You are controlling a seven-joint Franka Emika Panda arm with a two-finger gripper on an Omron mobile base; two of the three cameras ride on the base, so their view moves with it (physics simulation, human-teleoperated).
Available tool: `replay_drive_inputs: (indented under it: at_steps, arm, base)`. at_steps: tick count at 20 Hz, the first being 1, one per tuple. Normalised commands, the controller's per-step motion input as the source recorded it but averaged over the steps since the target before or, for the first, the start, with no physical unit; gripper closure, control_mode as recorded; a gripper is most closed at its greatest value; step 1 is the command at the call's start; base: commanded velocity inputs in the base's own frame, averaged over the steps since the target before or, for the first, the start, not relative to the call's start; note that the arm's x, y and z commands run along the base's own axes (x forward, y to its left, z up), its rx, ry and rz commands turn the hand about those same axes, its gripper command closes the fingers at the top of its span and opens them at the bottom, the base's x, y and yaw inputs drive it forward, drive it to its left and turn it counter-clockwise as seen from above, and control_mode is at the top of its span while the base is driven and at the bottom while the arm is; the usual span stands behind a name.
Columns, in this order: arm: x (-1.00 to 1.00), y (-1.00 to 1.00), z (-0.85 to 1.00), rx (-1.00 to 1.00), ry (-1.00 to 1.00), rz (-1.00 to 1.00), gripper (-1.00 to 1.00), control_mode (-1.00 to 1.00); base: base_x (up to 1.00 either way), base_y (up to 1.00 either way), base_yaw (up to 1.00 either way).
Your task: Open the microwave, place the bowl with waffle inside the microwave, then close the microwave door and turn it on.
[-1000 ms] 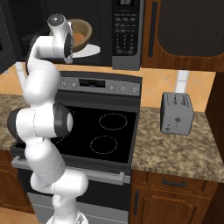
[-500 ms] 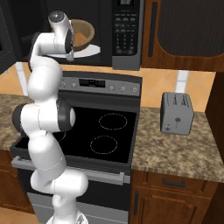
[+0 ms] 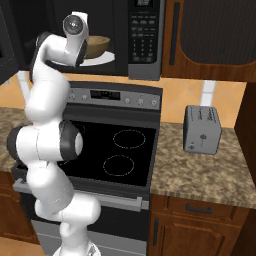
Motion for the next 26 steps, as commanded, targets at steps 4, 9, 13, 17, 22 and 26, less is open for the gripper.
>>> replay_drive_inputs:
  at_steps: [4, 9, 13, 17, 22, 26]
  arm:
    - [-0.97, -0.3, -0.03, 0.2, -0.43, 0.0, -1.0, -1.0]
    - [-1.0, -0.2, 0.07, -0.03, -0.08, 0.0, -1.0, -1.0]
    - [-1.0, -0.36, 0.16, -0.23, 0.0, 0.0, -1.0, -1.0]
    - [-1.0, -0.45, 0.11, -0.36, 0.05, 0.0, -1.0, -1.0]
    - [-1.0, -0.41, 0.03, -0.39, 0.12, 0.0, -1.0, -1.0]
    - [-1.0, -0.26, 0.0, -0.47, 0.18, 0.0, -1.0, -1.0]
  base:
    - [0.0, 0.0, 0.0]
    - [0.0, 0.0, 0.0]
    - [0.0, 0.0, 0.0]
    - [0.0, 0.0, 0.0]
    - [0.0, 0.0, 0.0]
    - [0.0, 0.0, 0.0]
